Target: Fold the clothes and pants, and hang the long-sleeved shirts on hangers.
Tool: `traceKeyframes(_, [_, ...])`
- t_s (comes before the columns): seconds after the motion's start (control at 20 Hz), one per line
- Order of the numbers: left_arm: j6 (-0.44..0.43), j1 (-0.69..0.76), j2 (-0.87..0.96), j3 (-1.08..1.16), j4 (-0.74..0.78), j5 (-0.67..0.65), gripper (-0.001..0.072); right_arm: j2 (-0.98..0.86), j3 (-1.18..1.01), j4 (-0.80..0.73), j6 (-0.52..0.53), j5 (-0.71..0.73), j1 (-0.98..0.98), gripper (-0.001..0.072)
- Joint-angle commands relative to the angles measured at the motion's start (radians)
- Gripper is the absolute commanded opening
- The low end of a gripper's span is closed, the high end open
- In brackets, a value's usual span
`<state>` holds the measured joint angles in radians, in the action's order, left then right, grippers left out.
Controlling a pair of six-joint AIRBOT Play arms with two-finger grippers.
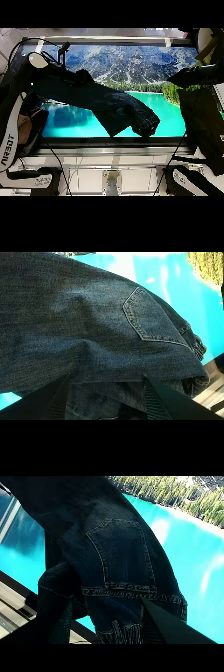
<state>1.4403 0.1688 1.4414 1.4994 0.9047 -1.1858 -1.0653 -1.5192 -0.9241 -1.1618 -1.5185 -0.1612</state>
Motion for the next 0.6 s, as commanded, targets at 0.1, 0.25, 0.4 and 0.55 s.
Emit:
traceKeyframes(0.1, [0.000,-0.016,-0.006,0.000,0.002,-0.006,0.0488,0.000,0.000,0.003,0.000,0.001,0.000,0.0447])
traceKeyframes(0.25, [0.000,-0.047,-0.048,0.000,0.091,-0.032,0.0487,0.000,0.000,0.003,0.000,0.000,0.000,0.0447])
traceKeyframes(0.4, [0.054,-0.081,-0.120,-0.019,0.321,-0.089,0.0486,0.000,0.000,0.003,0.000,0.003,0.000,0.0447])
traceKeyframes(0.55, [0.103,-0.129,-0.236,-0.155,0.538,-0.128,0.0486,0.000,0.000,0.004,0.002,0.069,0.000,0.0447])
